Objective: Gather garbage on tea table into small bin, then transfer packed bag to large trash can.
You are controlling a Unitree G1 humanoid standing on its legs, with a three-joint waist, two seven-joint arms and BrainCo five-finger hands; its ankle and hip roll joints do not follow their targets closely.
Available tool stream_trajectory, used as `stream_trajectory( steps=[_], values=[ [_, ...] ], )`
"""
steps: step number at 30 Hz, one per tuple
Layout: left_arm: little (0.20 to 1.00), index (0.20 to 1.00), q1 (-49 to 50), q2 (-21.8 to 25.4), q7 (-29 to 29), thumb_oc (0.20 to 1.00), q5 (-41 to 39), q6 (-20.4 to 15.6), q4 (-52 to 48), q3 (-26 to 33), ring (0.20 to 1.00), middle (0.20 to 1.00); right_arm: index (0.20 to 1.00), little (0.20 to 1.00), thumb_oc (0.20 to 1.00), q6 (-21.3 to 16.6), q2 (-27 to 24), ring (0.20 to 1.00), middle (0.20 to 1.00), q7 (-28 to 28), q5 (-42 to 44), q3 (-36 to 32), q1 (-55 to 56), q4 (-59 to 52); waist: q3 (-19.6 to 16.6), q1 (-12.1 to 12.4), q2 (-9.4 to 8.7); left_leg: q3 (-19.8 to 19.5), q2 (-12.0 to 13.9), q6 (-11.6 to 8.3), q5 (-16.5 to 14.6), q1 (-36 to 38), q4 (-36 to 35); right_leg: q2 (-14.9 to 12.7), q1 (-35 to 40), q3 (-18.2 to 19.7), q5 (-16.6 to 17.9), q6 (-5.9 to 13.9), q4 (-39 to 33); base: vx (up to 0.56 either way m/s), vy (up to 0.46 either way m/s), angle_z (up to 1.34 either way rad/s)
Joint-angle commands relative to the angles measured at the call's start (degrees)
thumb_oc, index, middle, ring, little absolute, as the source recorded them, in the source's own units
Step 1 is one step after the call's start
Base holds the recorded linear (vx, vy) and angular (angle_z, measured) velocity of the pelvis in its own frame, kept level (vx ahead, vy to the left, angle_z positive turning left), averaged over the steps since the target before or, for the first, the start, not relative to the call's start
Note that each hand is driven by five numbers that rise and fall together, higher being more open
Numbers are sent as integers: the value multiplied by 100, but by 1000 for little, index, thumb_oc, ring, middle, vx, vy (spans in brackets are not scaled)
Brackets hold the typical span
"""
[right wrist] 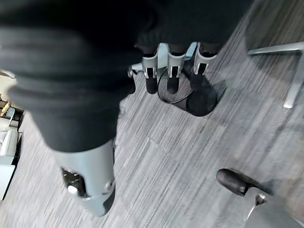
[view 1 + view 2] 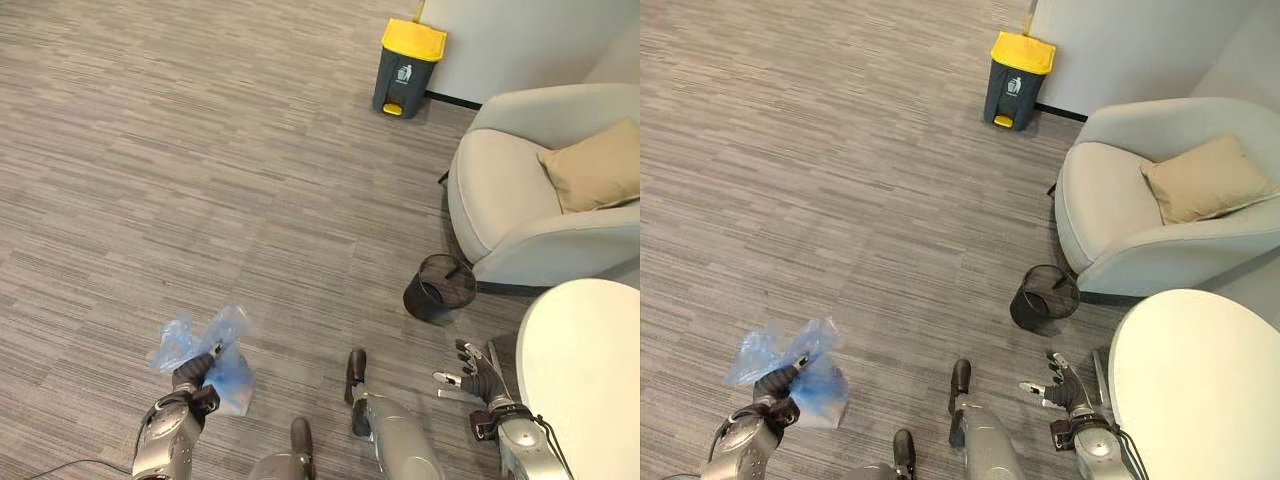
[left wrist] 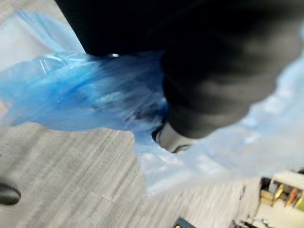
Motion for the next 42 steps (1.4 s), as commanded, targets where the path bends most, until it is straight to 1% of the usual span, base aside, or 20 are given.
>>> stream_trajectory(
  steps=[1,2,3,4,7,9,11,13,14,16,18,20,21,24,27,29,33,36,39,42],
  values=[
    [200,200,100,141,-62,200,252,-368,-413,-28,200,200,1000,1000,1000,-237,-300,1000,1000,-116,195,-227,-28,-108,-315,-286,256,-119,177,-575,-444,933,125,201,719,320,354,-85,-15,381,-80,122],
    [200,200,149,97,-81,200,256,-369,-412,-33,200,200,1000,1000,1000,-239,-316,1000,1000,-113,205,-242,-12,-83,-373,-319,296,-113,245,-685,-311,957,318,234,856,275,298,-133,-22,578,-192,118],
    [200,200,217,49,-119,200,240,-339,-440,-69,200,200,1000,1000,1000,-260,-359,1000,1000,-65,230,-270,70,-147,-456,-392,328,-38,436,-983,203,829,1045,345,1124,300,203,-273,-58,630,-231,93],
    [200,200,250,43,-136,200,217,-330,-482,-79,200,200,1000,1000,1000,-268,-423,1000,1000,-59,252,-276,79,-158,-466,-417,297,144,649,-1063,467,522,1852,443,1331,402,21,-428,-67,473,-196,41],
    [200,200,202,39,-139,200,218,-297,-464,-146,200,200,1000,1000,1000,-250,-501,1000,1000,-101,322,-317,64,-154,-428,-352,145,260,706,-835,291,-79,2368,453,1645,658,-224,-538,-87,386,-112,6],
    [200,200,197,49,-153,200,223,-277,-494,-144,200,200,1000,1000,1000,-273,-523,1000,1000,-113,372,-357,33,-175,-347,-218,-48,246,688,-627,-194,-731,2067,334,1866,879,-361,-454,-160,373,-25,-79],
    [200,200,229,97,-158,200,273,-268,-533,-114,200,200,1000,1000,1000,-290,-511,1000,1000,-144,392,-313,-32,-147,-255,-28,-106,-55,587,-674,99,-1336,1694,329,2047,1061,-418,-435,-246,353,48,-58],
    [200,200,356,111,-122,200,280,-265,-580,-44,200,200,1000,1000,1000,-269,-448,1000,1000,-172,409,-233,-71,-20,-128,295,-23,-649,437,-869,860,-1829,930,473,2370,1367,-528,-426,-337,460,167,-65],
    [200,200,390,111,-78,200,312,-252,-579,-15,200,200,1000,1000,1000,-256,-418,1000,1000,-185,409,-228,-91,36,-131,374,-2,-722,425,-892,1019,-1928,756,477,2473,1420,-549,-395,-404,501,231,-90],
    [200,200,566,150,-202,200,347,-278,-785,78,200,200,1000,1000,1000,-267,-376,1000,1000,-71,249,-151,-87,10,-248,455,29,-753,332,-770,851,-1707,728,325,2626,1656,-650,-273,-338,556,362,-180],
    [200,200,504,149,-210,200,303,-287,-724,76,200,200,1000,1000,1000,-262,-326,1000,1000,-29,187,-87,-235,61,-281,562,-30,-509,241,-552,640,-1575,797,100,2456,1821,-408,-90,202,497,403,-143],
    [200,200,403,243,-154,200,298,-337,-723,79,200,200,1000,1000,1000,-270,-304,1000,1000,-42,178,37,-493,66,-248,597,24,-265,300,-396,528,-1292,627,-10,1964,1659,-59,-6,1006,323,282,-136],
    [200,200,370,271,-123,200,286,-359,-758,37,200,200,1000,1000,1000,-257,-326,1000,1000,-53,148,97,-581,61,-228,582,51,-148,330,-365,475,-999,426,12,1573,1361,25,-31,1095,307,177,-87],
    [200,200,379,323,-110,200,268,-346,-776,12,200,200,1000,1000,1000,-238,-380,1000,1000,-26,175,140,-657,26,-217,498,101,-11,345,-416,349,-511,125,-27,1271,708,55,-18,534,316,77,2],
    [200,200,326,326,-68,200,252,-324,-718,14,200,200,1000,1000,1000,-226,-368,1000,1000,-38,193,160,-659,-12,-133,395,80,63,313,-477,150,-88,22,-158,967,102,367,110,-230,337,-13,-18],
    [200,200,278,276,-72,200,325,-331,-668,3,200,200,1000,1000,1000,-187,-363,1000,1000,-25,153,137,-628,-81,-94,310,85,11,293,-540,-56,221,-6,-240,772,-67,581,226,-682,427,-82,28],
    [200,200,475,200,-163,200,441,-297,-731,-17,200,200,1000,1000,1000,-156,-366,1000,1000,53,158,102,-441,-193,-182,213,127,-159,292,-650,-430,862,-1,-472,754,-142,843,250,-582,537,-165,74],
    [200,200,613,92,-183,200,456,-272,-709,-40,200,200,1000,1000,1000,-171,-410,1000,1000,78,119,115,-337,-211,-298,156,274,-176,524,-843,-210,1019,296,-375,914,-229,748,90,-383,476,-230,35],
    [200,200,734,9,-226,200,443,-252,-770,-72,200,200,1000,1000,1000,-217,-467,1000,1000,109,172,121,-249,-251,-460,121,434,-177,836,-1094,383,935,826,-92,1136,-234,466,-126,-329,301,-216,17],
    [200,200,755,-25,-231,200,327,-211,-742,-93,200,200,1000,1000,1000,-199,-565,1000,1000,72,172,103,-233,-229,-493,114,374,-151,950,-1116,870,523,1790,30,1372,-171,202,-350,-339,278,-211,-27]
  ],
)
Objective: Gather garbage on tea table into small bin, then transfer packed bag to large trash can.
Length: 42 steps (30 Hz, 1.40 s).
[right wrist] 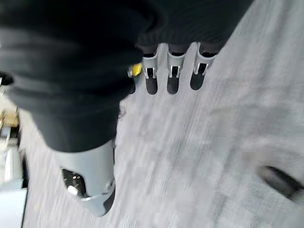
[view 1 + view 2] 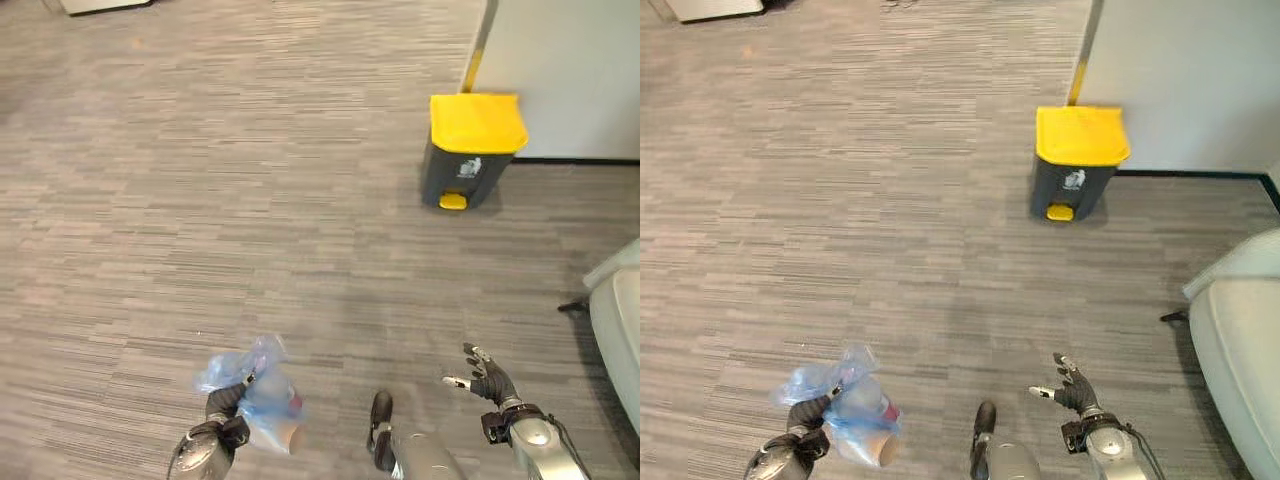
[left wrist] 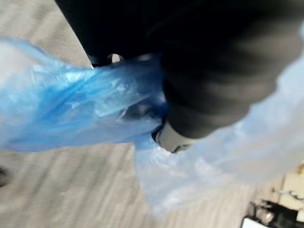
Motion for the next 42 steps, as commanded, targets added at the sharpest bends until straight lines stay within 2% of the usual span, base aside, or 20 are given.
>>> stream_trajectory(
  steps=[1,5,6,8,9,10,13,17,20,23,24,25,28,30,32,34,35,37,39,42],
  values=[
    [200,200,-271,339,-77,200,55,-214,-143,101,200,200,1000,1000,1000,-183,-150,1000,1000,-107,-4,-101,-152,-131,-163,-167,-320,-316,402,239,1136,-40,-882,-506,-4,208,224,1383,-201,260,-120,-69],
    [200,200,-314,285,-63,200,21,-179,-113,14,200,200,1000,1000,1000,-166,-199,1000,1000,-167,21,-171,-193,-127,-92,-42,-508,-255,36,479,495,-742,-1335,-567,325,520,148,1485,-374,226,-35,-68],
    [200,200,-316,308,-69,200,23,-183,-118,-2,200,200,1000,1000,1000,-168,-210,1000,1000,-193,25,-184,-195,-122,-42,28,-514,-332,-72,492,509,-883,-1609,-527,395,636,144,1501,-399,183,37,-57],
    [200,200,-331,316,-24,200,-14,-198,-90,6,200,200,1000,1000,1000,-169,-226,1000,1000,-256,13,-187,-213,-91,69,190,-456,-664,-249,421,1020,-1192,-2293,-382,535,865,177,1520,-491,160,53,-60],
    [200,200,-251,283,-52,200,-35,-234,-135,33,200,200,1000,1000,1000,-175,-217,1000,1000,-204,24,-171,-206,-64,81,241,-409,-847,-319,456,980,-1078,-2549,-309,583,999,153,1562,-479,135,39,-90],
    [200,200,-260,268,-56,200,-21,-231,-150,29,200,200,1000,1000,1000,-186,-208,1000,1000,-219,-5,-210,-193,-35,66,219,-403,-781,-268,455,1068,-1047,-2632,-292,629,990,134,1581,-520,140,67,-133],
    [200,200,-194,323,-137,200,64,-216,-211,67,200,200,1000,1000,1000,-157,-132,1000,1000,-143,-89,-163,-229,34,5,200,-348,-666,-297,624,1029,-853,-2798,-314,556,1258,157,1626,-332,117,143,-123],
    [200,200,-162,417,-135,200,89,-250,-203,157,200,200,1000,1000,1000,-143,-52,1000,1000,-103,-95,-108,-305,66,0,293,-334,-339,-264,714,1006,-644,-2923,-374,508,1374,147,1700,-203,63,86,-90],
    [200,200,-117,427,-106,200,83,-253,-254,205,200,200,1000,1000,1000,-139,-31,1000,1000,-85,-80,-107,-300,95,-21,327,-302,-327,-312,801,919,-560,-2911,-394,530,1423,67,1726,-131,79,75,-21],
    [200,200,-101,403,-56,200,79,-222,-274,219,200,200,1000,1000,1000,-112,21,1000,1000,-68,-118,-93,-340,86,48,340,-215,-343,-377,953,800,-440,-2908,-458,215,1384,0,1849,716,99,135,-2],
    [200,200,-105,420,-13,200,103,-228,-276,201,200,200,1000,1000,1000,-119,46,1000,1000,-76,-131,-65,-364,58,149,309,-160,-299,-400,1035,721,-300,-2907,-584,-154,1257,248,1971,1381,140,140,-22],
    [200,200,-106,419,-13,200,103,-228,-276,202,200,200,1000,1000,1000,-118,45,1000,1000,-76,-131,-65,-365,58,148,309,-161,-299,-403,1036,722,-302,-2908,-586,-161,1259,243,1972,1392,148,70,-38],
    [200,200,-101,395,10,200,67,-227,-279,152,200,200,1000,1000,1000,-101,19,1000,1000,-81,-113,-40,-385,21,142,262,-113,-247,-366,996,583,-49,-3049,-819,-377,801,291,1886,935,229,-50,6],
    [200,200,-116,400,6,200,33,-231,-240,134,200,200,1000,1000,1000,-108,10,1000,1000,-91,-81,-40,-386,14,156,233,-119,-269,-355,972,524,37,-3052,-858,-414,705,399,1883,643,265,-114,0],
    [200,200,-167,424,29,200,13,-231,-202,129,200,200,1000,1000,1000,-86,-11,1000,1000,-104,-81,-30,-388,-33,192,159,-129,-331,-300,876,368,234,-3012,-1038,-633,564,685,1981,67,302,-159,-45],
    [200,200,-158,413,31,200,40,-257,-220,164,200,200,1000,1000,1000,-72,-19,1000,1000,-84,-136,-21,-353,-114,224,104,-124,-413,-216,806,261,418,-3026,-1129,-759,530,835,2063,-202,379,-240,16],
    [200,200,-177,409,65,200,64,-293,-212,183,200,200,1000,1000,1000,-88,-22,1000,1000,-57,-157,-37,-278,-127,233,23,-147,-511,-156,719,147,612,-3028,-1174,-845,706,1035,2128,-260,530,-361,25],
    [200,200,-172,418,10,200,95,-299,-210,166,200,200,1000,1000,1000,-80,-25,1000,1000,-26,-176,-76,-205,-123,161,9,-230,-585,-123,639,23,724,-2957,-1223,-698,693,1082,2108,-326,377,-289,47],
    [200,200,-130,340,20,200,62,-288,-198,130,200,200,1000,1000,1000,-103,-68,1000,1000,-18,-194,-67,-149,-68,46,-34,-184,-597,174,392,253,703,-2627,-1104,-587,632,969,1997,-113,397,-376,98],
    [200,200,-115,275,-29,200,45,-248,-170,76,200,200,1000,1000,1000,-152,-139,1000,1000,2,-113,-70,-65,-78,-20,-78,-162,-503,490,158,963,328,-1735,-882,-263,506,659,1734,-91,268,-313,45]
  ],
)
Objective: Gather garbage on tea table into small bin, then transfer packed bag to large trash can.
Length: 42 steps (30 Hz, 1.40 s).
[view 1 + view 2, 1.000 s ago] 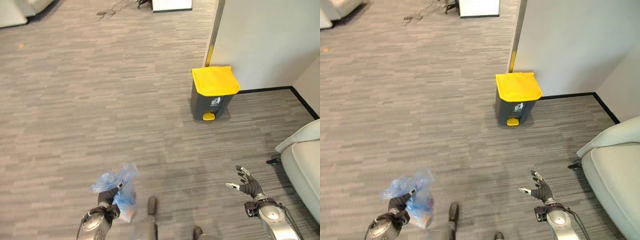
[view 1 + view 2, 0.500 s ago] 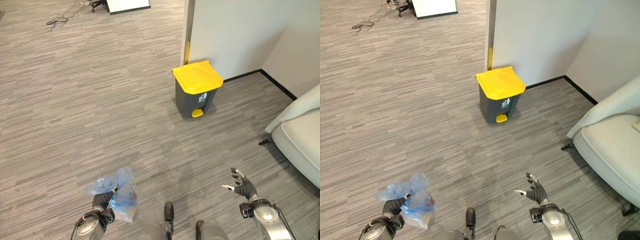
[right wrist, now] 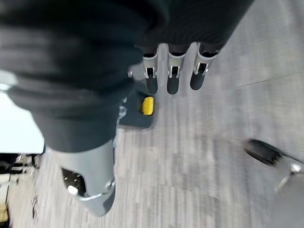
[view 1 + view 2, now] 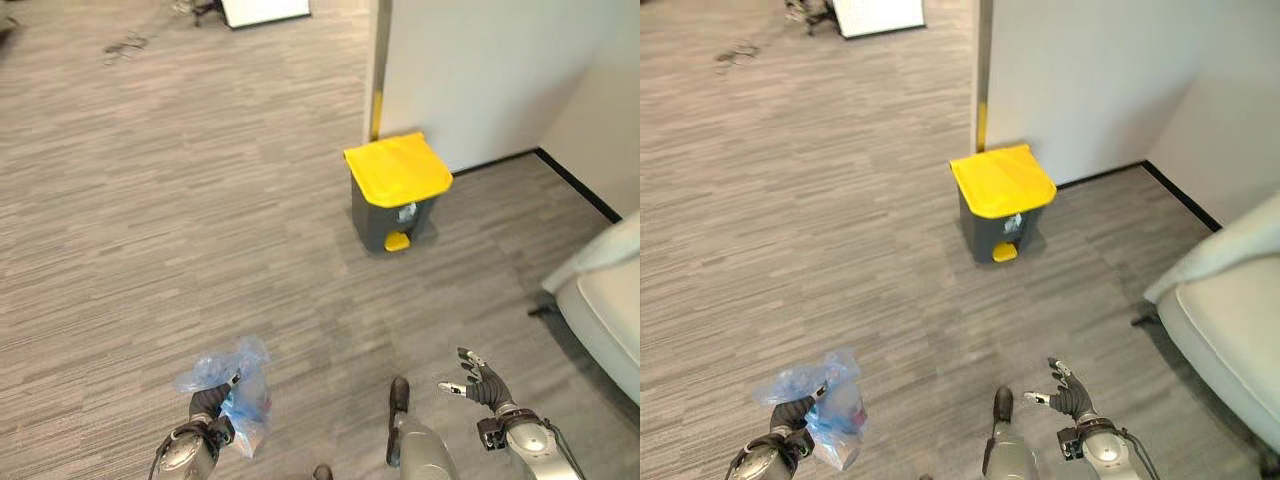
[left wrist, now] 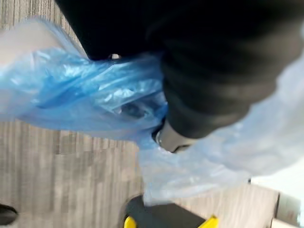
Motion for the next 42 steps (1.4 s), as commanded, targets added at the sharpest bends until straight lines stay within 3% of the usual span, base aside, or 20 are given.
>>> stream_trajectory(
  steps=[1,3,6,7,8,11,12,13,15,18,19,22,23,25,27,29,35,38,40,42],
  values=[
    [200,200,-65,287,-93,200,53,-316,-501,157,200,200,1000,1000,1000,-313,-187,1000,1000,-5,-12,-95,-1,-288,-102,-103,-243,479,443,-291,1046,-197,932,-27,524,-9,-126,240,-362,222,-251,16],
    [200,200,-120,271,-94,200,32,-280,-489,117,200,200,1000,1000,1000,-289,-222,1000,1000,-55,0,-103,4,-243,-81,-86,-321,662,556,-206,1201,-490,1445,49,780,-53,-346,70,-420,229,-247,0],
    [200,200,-221,254,-89,200,82,-252,-441,18,200,200,1000,1000,1000,-256,-301,1000,1000,-124,83,-166,-35,-249,10,75,-477,921,85,70,475,-1215,1090,52,1152,-21,-501,116,-673,249,-157,1],
    [200,200,-202,253,-86,200,85,-249,-458,11,200,200,1000,1000,1000,-259,-311,1000,1000,-160,99,-182,-44,-250,35,125,-469,949,-31,96,475,-1415,901,96,1252,-3,-532,135,-727,242,-41,-4],
    [200,200,-177,246,-97,200,91,-233,-476,24,200,200,1000,1000,1000,-246,-300,1000,1000,-215,101,-210,-35,-227,24,190,-408,1106,-80,25,945,-1744,302,235,1422,21,-563,157,-861,225,-12,-1],
    [200,200,-200,262,-96,200,92,-242,-495,30,200,200,1000,1000,1000,-254,-254,1000,1000,-304,109,-227,-58,-186,82,316,-360,1485,-9,-127,1504,-1989,-240,387,1744,36,-599,163,-1085,220,39,-9],
    [200,200,-150,247,-117,200,108,-233,-515,67,200,200,1000,1000,1000,-245,-229,1000,1000,-272,77,-216,-71,-191,39,356,-333,1552,8,-82,1425,-1799,-480,434,1810,69,-654,188,-1077,326,113,-49],
    [200,200,-30,208,-117,200,135,-242,-559,116,200,200,1000,1000,1000,-232,-181,1000,1000,-244,16,-183,-39,-219,-33,405,-365,1295,-117,13,1367,-1763,-365,425,1933,133,-748,228,-1061,372,135,-59],
    [200,200,14,207,-135,200,149,-225,-557,153,200,200,1000,1000,1000,-211,-101,1000,1000,-176,-30,-184,-23,-187,-115,408,-398,1415,-110,65,1285,-1603,-433,343,1981,188,-820,266,-921,320,140,-65],
    [200,200,8,297,-133,200,174,-220,-591,179,200,200,1000,1000,1000,-210,-41,1000,1000,-126,-38,-143,-65,-194,-176,479,-445,1464,-183,239,1120,-1368,-449,197,1932,257,-929,349,-385,251,151,-41],
    [200,200,-17,369,-111,200,168,-221,-637,190,200,200,1000,1000,1000,-204,-15,1000,1000,-109,-41,-113,-111,-206,-124,471,-441,1445,-250,356,1024,-1204,-453,118,1708,291,-837,460,293,204,157,-26],
    [200,200,-121,481,-62,200,196,-246,-641,193,200,200,1000,1000,1000,-226,9,1000,1000,-126,-35,-123,-160,-249,-56,408,-369,1372,-265,455,938,-1038,-510,59,1249,297,-645,544,1125,180,88,29],
    [200,200,-117,480,-9,200,178,-251,-590,218,200,200,1000,1000,1000,-209,36,1000,1000,-138,-28,-135,-152,-295,-49,374,-308,1365,-265,438,854,-804,-668,-114,999,-46,-633,439,951,214,17,62],
    [200,200,-62,466,-13,200,158,-226,-581,215,200,200,1000,1000,1000,-186,11,1000,1000,-142,-38,-143,-146,-346,-43,345,-277,1338,-238,416,779,-670,-710,-197,876,-218,-595,411,588,243,-61,36],
    [200,200,-38,436,19,200,154,-246,-543,238,200,200,1000,1000,1000,-174,-2,1000,1000,-132,-14,-119,-144,-359,55,209,-325,1132,-261,354,573,-409,-645,-204,512,20,-169,538,-185,382,-198,48],
    [200,200,-55,440,11,200,150,-270,-504,255,200,200,1000,1000,1000,-171,4,1000,1000,-111,-32,-105,-129,-309,112,182,-358,1072,-239,301,466,-275,-599,-257,371,4,21,600,-334,294,-202,15],
    [200,200,6,336,-28,200,108,-276,-484,264,200,200,1000,1000,1000,-202,-101,1000,1000,-79,-24,-105,-96,-298,-60,160,-444,890,-71,88,241,-122,-357,-197,698,-21,-41,489,-455,230,-218,42],
    [200,200,70,260,-49,200,59,-241,-461,272,200,200,1000,1000,1000,-230,-184,1000,1000,-77,28,-103,-69,-357,-139,167,-424,849,171,-85,450,-185,-23,1,937,-77,-179,343,-595,172,-244,8],
    [200,200,-27,225,12,200,-40,-203,-445,226,200,200,1000,1000,1000,-257,-288,1000,1000,-154,91,-183,-4,-326,-89,125,-509,1016,470,-235,863,-622,750,104,1163,-189,-360,155,-695,113,-323,-2],
    [200,200,-91,206,20,200,-41,-188,-420,170,200,200,1000,1000,1000,-215,-312,1000,1000,-185,90,-204,8,-308,-70,133,-527,1055,407,-155,771,-745,756,132,1229,-195,-431,122,-751,42,-146,4]
  ],
)
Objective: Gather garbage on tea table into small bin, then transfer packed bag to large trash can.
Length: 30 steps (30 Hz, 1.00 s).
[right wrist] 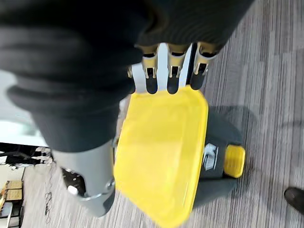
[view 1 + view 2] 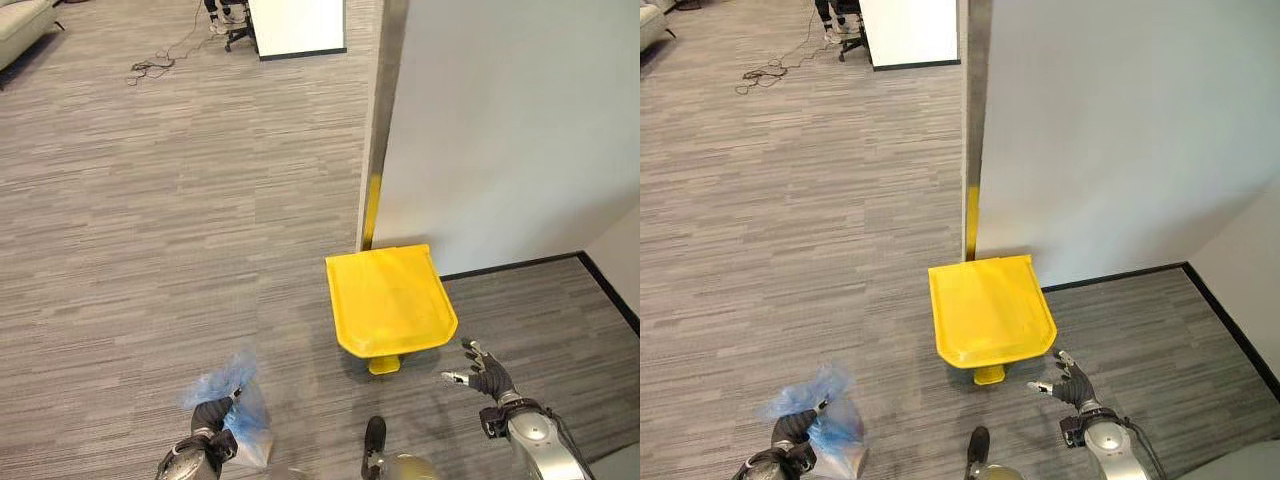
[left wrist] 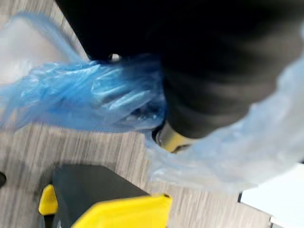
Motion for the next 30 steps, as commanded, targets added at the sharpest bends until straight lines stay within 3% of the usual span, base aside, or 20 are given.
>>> stream_trajectory(
  steps=[1,2,6,9,12,16,23,30],
  values=[
    [200,200,-179,251,-22,200,-49,-263,-349,72,200,200,1000,1000,1000,-210,-237,1000,1000,-111,90,-228,12,-251,43,-68,-84,-108,-106,129,234,-101,-1134,-384,168,106,-361,985,134,-58,42,-17],
    [200,200,-184,244,-91,200,1,-259,-344,38,200,200,1000,1000,1000,-201,-243,1000,1000,-133,60,-261,-10,-162,-2,-107,34,191,-323,203,167,84,-1901,-276,187,111,-263,1086,-59,-56,65,-18],
    [200,200,-133,286,-89,200,42,-254,-407,64,200,200,1000,1000,1000,-164,-160,1000,1000,-116,40,-285,17,-115,-22,-108,30,165,-388,276,242,238,-2229,-274,101,118,-158,1147,-13,-64,105,-14],
    [200,200,-88,362,-61,200,67,-248,-469,107,200,200,1000,1000,1000,-134,-111,1000,1000,-91,-9,-242,-16,-89,81,-49,-6,70,-460,384,310,280,-2379,-335,-214,148,-136,1221,525,-89,92,-8],
    [200,200,-155,474,-28,200,82,-270,-450,125,200,200,1000,1000,1000,-122,13,1000,1000,-76,24,-190,-71,-4,269,-82,-54,-22,-491,483,386,274,-2403,-313,-545,530,-80,1434,1147,-113,55,-38],
    [200,200,-233,521,3,200,65,-322,-434,144,200,200,1000,1000,1000,-154,121,1000,1000,-69,76,-165,-65,91,252,-67,-9,-133,-459,524,487,137,-2427,-231,-529,993,-294,1355,1383,-52,-13,15],
    [200,200,-17,431,-38,200,126,-271,-416,143,200,200,1000,1000,1000,-147,36,1000,1000,-56,70,-169,50,-16,-37,57,-98,-139,-459,435,388,252,-2429,-254,181,884,-389,1212,396,112,-73,18],
    [200,200,30,367,-6,200,83,-252,-444,188,200,200,1000,1000,1000,-140,-30,1000,1000,-70,40,-164,51,-43,-97,72,-101,-232,-465,435,282,341,-2354,-228,351,843,-397,1191,201,73,-8,2]
  ],
)
